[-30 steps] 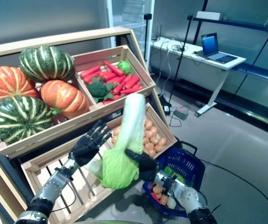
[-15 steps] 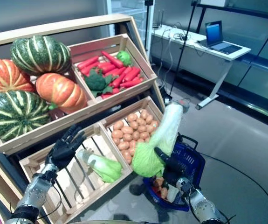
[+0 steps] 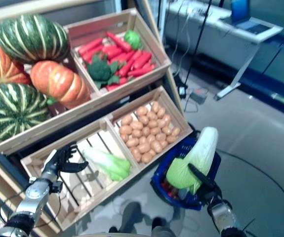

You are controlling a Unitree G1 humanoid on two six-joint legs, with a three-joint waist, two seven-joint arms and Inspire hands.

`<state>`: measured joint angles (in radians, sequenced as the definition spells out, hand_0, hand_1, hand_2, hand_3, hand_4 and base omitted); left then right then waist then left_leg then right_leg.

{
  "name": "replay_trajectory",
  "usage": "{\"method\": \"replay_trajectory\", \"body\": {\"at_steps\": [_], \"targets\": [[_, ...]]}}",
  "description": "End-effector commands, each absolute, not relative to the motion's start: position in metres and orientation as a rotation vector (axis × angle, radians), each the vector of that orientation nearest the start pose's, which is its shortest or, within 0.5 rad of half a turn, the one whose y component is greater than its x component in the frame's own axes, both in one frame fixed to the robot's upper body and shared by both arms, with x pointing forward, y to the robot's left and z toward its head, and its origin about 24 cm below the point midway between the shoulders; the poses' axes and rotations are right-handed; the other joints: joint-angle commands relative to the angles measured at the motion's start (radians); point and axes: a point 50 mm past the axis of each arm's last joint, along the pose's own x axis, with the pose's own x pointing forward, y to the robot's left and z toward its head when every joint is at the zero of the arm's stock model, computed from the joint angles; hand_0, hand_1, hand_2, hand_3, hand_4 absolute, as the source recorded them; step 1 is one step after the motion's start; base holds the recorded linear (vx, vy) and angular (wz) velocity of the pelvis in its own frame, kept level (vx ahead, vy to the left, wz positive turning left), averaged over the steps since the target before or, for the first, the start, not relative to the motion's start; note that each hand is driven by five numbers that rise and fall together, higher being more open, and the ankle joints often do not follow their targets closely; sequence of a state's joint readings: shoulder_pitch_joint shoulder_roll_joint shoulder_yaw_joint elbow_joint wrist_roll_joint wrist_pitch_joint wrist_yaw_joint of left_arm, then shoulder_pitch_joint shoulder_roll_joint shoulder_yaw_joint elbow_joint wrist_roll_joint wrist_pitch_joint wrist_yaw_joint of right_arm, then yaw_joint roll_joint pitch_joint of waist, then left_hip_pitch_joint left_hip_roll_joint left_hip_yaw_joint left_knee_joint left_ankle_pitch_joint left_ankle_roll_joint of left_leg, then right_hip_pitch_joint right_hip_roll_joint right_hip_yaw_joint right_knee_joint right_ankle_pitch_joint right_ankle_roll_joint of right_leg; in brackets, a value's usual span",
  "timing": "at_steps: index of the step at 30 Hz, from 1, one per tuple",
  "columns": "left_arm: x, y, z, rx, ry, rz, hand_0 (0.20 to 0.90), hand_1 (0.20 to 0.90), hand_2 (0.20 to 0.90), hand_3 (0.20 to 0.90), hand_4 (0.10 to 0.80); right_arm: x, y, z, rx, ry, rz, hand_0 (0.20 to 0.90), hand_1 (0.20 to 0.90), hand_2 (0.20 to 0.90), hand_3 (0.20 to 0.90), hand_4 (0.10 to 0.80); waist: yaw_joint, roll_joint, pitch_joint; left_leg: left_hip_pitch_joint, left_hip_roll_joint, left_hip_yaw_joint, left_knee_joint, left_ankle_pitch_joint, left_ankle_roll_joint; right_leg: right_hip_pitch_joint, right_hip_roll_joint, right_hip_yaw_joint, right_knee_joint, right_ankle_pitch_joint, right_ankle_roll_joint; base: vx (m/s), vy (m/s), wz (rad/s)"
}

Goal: Put vegetables into the basket

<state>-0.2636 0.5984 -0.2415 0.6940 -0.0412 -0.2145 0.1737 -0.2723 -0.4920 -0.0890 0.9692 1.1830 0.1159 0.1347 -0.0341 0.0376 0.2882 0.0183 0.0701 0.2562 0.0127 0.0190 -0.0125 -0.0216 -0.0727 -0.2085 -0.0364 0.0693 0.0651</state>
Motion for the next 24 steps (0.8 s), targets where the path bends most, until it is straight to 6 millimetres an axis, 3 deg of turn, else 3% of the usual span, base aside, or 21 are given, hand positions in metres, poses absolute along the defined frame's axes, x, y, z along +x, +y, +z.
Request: {"method": "replay_trajectory", "body": {"at_steps": [1, 6, 15, 21, 24], "targets": [[0.327, 0.29, 0.105, 0.944, -0.174, 0.319, 0.9, 0.9, 0.9, 0.9, 0.8, 0.302, -0.343, 0.035, 0.722, 0.102, -0.481, 0.3, 0.3, 0.3, 0.3, 0.4, 0.017, -0.003, 0.075, -0.124, -0.008, -0.034, 0.268, -0.162, -0.03, -0.059, -0.032, -0.063, 0.289, -0.223, -0.056, -0.191, -0.037, 0.25], [0.337, 0.289, 0.142, 1.089, -0.297, 0.347, 0.9, 0.9, 0.9, 0.9, 0.8, 0.308, -0.367, 0.062, 0.619, 0.085, -0.546, 0.3, 0.3, 0.3, 0.3, 0.4, 0.03, 0.01, 0.135, -0.247, 0.002, -0.043, 0.437, -0.217, -0.034, -0.162, -0.068, -0.097, 0.448, -0.276, -0.071, -0.119, -0.026, 0.24], [0.344, 0.3, 0.192, 1.219, -0.433, 0.49, 0.9, 0.9, 0.9, 0.9, 0.8, 0.312, -0.388, 0.089, 0.573, 0.094, -0.648, 0.3, 0.3, 0.3, 0.3, 0.4, 0.038, 0.028, 0.198, -0.437, 0.017, -0.048, 0.656, -0.302, 0.002, -0.384, -0.149, -0.093, 0.75, -0.36, -0.082, -0.069, 0.017, 0.12], [0.341, 0.304, 0.211, 1.205, -0.51, 0.556, 0.9, 0.9, 0.9, 0.9, 0.8, 0.312, -0.398, 0.104, 0.556, 0.083, -0.661, 0.3, 0.3, 0.3, 0.3, 0.4, 0.038, 0.03, 0.209, -0.568, 0.024, -0.039, 0.819, -0.371, 0.021, -0.539, -0.205, -0.068, 0.945, -0.426, -0.083, -0.032, 0.011, 0.02], [0.338, 0.304, 0.218, 1.213, -0.575, 0.592, 0.9, 0.9, 0.9, 0.9, 0.8, 0.312, -0.398, 0.104, 0.566, 0.082, -0.655, 0.3, 0.3, 0.3, 0.3, 0.4, 0.037, 0.032, 0.212, -0.598, 0.029, -0.04, 0.861, -0.395, 0.016, -0.581, -0.214, -0.052, 0.996, -0.447, -0.078, -0.011, 0.0, 0.06]]}}
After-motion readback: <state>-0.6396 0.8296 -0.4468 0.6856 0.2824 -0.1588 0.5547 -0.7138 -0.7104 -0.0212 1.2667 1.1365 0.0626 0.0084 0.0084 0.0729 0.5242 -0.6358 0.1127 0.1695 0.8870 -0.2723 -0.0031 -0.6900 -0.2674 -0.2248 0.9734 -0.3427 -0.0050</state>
